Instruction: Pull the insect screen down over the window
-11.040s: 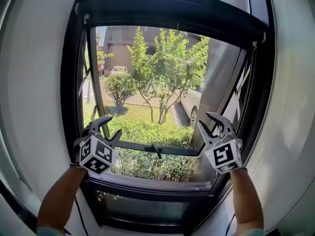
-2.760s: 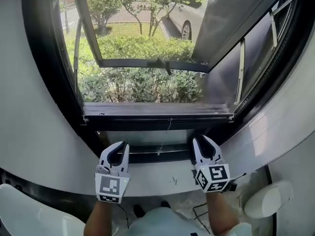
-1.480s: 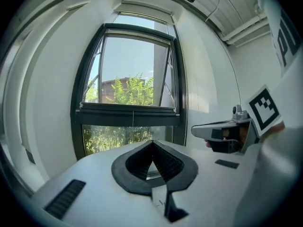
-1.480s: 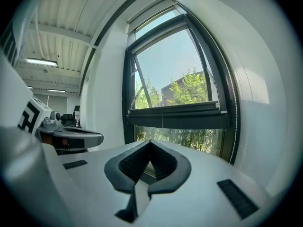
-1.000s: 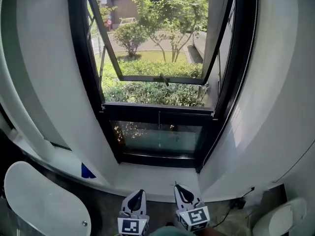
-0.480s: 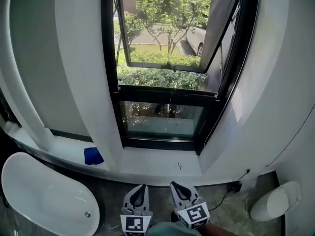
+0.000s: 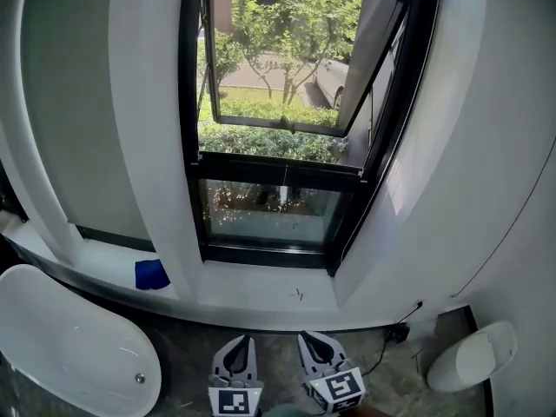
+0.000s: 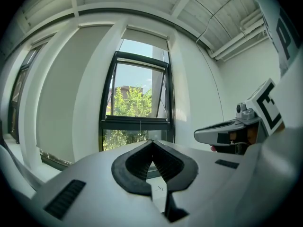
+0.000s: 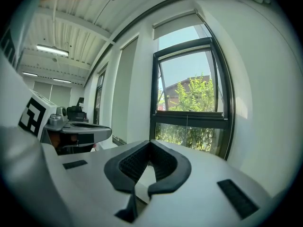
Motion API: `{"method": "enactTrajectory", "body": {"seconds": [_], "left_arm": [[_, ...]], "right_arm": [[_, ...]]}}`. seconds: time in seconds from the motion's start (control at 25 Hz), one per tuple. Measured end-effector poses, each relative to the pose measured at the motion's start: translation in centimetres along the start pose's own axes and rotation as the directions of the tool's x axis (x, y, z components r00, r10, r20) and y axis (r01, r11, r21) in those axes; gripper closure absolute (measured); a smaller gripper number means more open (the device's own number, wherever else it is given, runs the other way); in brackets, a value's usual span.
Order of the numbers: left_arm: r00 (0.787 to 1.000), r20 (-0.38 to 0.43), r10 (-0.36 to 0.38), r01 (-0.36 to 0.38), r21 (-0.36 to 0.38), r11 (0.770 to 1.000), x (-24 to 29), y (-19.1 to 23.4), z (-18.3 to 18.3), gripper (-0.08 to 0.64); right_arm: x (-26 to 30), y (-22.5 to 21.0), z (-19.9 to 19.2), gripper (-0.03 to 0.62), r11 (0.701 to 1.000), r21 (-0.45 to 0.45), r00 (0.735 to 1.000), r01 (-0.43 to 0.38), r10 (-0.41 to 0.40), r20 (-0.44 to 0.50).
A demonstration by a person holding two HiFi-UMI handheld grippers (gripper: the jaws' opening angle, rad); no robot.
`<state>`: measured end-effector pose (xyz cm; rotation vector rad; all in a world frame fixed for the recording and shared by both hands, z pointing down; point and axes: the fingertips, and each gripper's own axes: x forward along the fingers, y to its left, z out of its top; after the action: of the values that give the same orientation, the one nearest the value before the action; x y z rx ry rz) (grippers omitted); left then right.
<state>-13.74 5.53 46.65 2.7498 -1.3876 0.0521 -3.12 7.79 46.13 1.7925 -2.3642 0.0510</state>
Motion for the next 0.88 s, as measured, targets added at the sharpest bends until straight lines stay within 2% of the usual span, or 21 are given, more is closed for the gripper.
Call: {"method": "enactTrajectory", "body": {"seconds": [0.2,0.36,0.6,0.88], "left_arm": [[1.0,-0.005,0.022,-0.022,0.014,1.0,-1.7,-3.7,-0.9,0.546],[0.999,0.007,0.048,-0.048,0.021,0.999,-3.0,-8.6,-1.1,0.546],[0.994,0.01,0.112,-0.112,-0.004,0.994,-6.8,-15.8,-2.5,0.546],[0.987,-0.04,0.156,-0.158,-0.036,0.987,-9.0,-19.9,-4.9,0.546]], "right_arm": [[-4.4,-1.9,-1.4,0.586,1.0,0.011,1.0,0.02,-0.02,0.022],[-9.0,-4.2,-2.4,0.586,0.999,0.032,0.999,0.019,-0.021,0.04],[-16.3,-6.6,-5.4,0.586,1.0,0.016,0.998,0.02,-0.021,0.055],[-20.4,-7.6,-8.5,0.586,0.999,0.042,1.0,0.013,-0.014,0.025]]}}
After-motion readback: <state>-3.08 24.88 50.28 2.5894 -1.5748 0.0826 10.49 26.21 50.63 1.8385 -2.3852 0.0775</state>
